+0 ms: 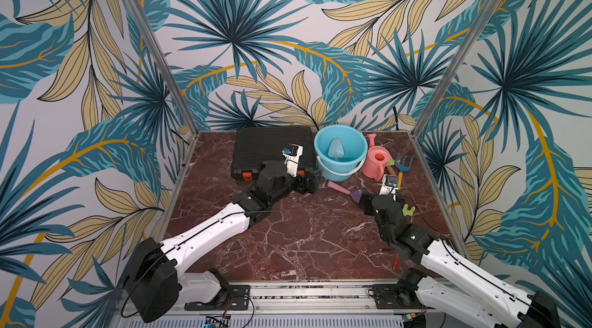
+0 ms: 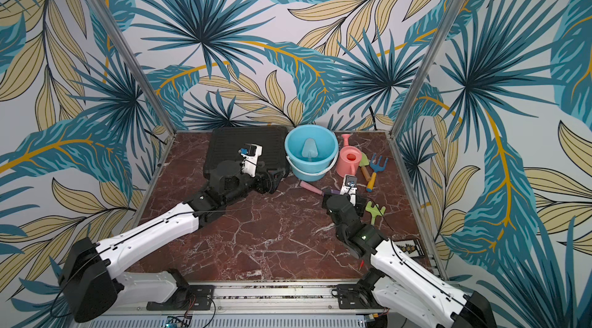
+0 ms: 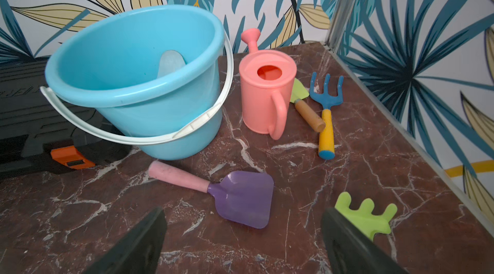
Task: Organize the gardening tools
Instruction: Place the gardening tool in the container, then pick up the gardening tool from the center of the board.
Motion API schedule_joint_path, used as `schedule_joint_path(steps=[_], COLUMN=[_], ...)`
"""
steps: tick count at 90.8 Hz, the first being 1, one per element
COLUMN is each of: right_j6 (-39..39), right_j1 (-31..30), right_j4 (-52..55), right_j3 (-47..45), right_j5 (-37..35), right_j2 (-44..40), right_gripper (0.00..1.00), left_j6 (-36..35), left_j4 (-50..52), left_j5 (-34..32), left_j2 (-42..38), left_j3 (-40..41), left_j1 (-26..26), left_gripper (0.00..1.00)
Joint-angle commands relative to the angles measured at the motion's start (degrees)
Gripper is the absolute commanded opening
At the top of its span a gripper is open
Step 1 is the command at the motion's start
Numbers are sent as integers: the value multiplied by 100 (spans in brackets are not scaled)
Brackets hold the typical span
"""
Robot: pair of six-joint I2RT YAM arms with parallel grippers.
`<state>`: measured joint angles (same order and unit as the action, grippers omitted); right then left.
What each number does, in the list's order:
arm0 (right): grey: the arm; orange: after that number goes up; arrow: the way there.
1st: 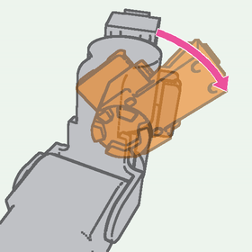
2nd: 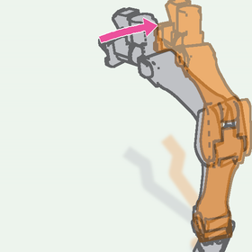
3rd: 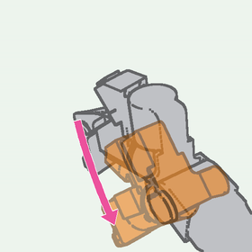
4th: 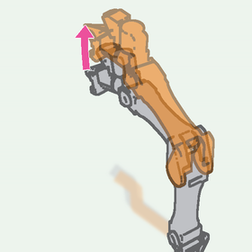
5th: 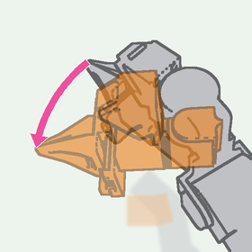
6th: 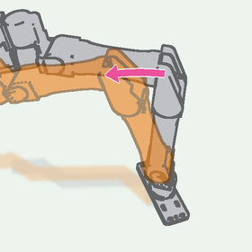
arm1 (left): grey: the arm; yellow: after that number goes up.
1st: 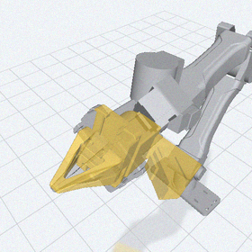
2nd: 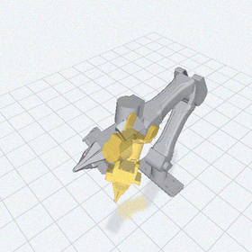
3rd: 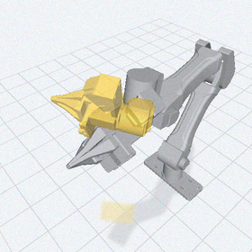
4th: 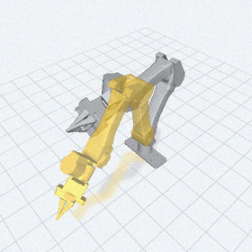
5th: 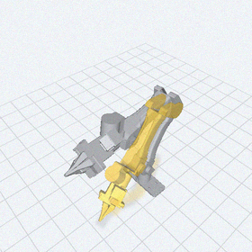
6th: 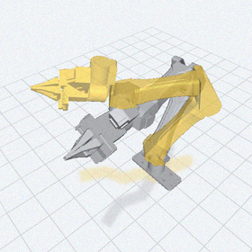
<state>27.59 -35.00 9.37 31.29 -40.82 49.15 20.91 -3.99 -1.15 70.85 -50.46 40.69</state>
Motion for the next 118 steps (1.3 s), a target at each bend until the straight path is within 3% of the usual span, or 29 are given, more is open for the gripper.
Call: schedule_joint_path(steps=[1, 15, 27, 43, 73, 89, 111, 118], right_j6=[508, 1112, 1494, 1570, 1706, 1864, 1924, 1890], right_j1=[376, 1004, 1269, 1854, 3026, 3401, 3658, 3659], right_j4=[38, -213, -524, -790, -2263, -2886, -3202, -3207], right_j3=[-257, -561, -775, -752, -802, -731, -506, -517], right_j5=[1081, 2312, 2696, 3230, 4691, 4975, 5630, 5697], right_j2=[14, 240, 501, 950, 2597, 3334, 3904, 3901], right_gripper=[90, 84, 77, 76, 73, 70, 54, 42], left_j6=[29, -306, -138, 352, 326, 309, 289, 283], left_j4=[394, -119, -709, -378, -226, -178, -122, -120], left_j5=[-843, -1424, -1693, -1383, -1530, -1544, -1503, -1521], left_j2=[-703, -1677, -1971, -1767, -1893, -1701, -1627, -1648], left_j3=[673, 1880, 2460, 2273, 2288, 2228, 2189, 2189], left_j1=[-8, -8, -8, -8, -8, -8, -8, -8], left_gripper=[100, 100, 100, 100, 100, 100, 100, 100])
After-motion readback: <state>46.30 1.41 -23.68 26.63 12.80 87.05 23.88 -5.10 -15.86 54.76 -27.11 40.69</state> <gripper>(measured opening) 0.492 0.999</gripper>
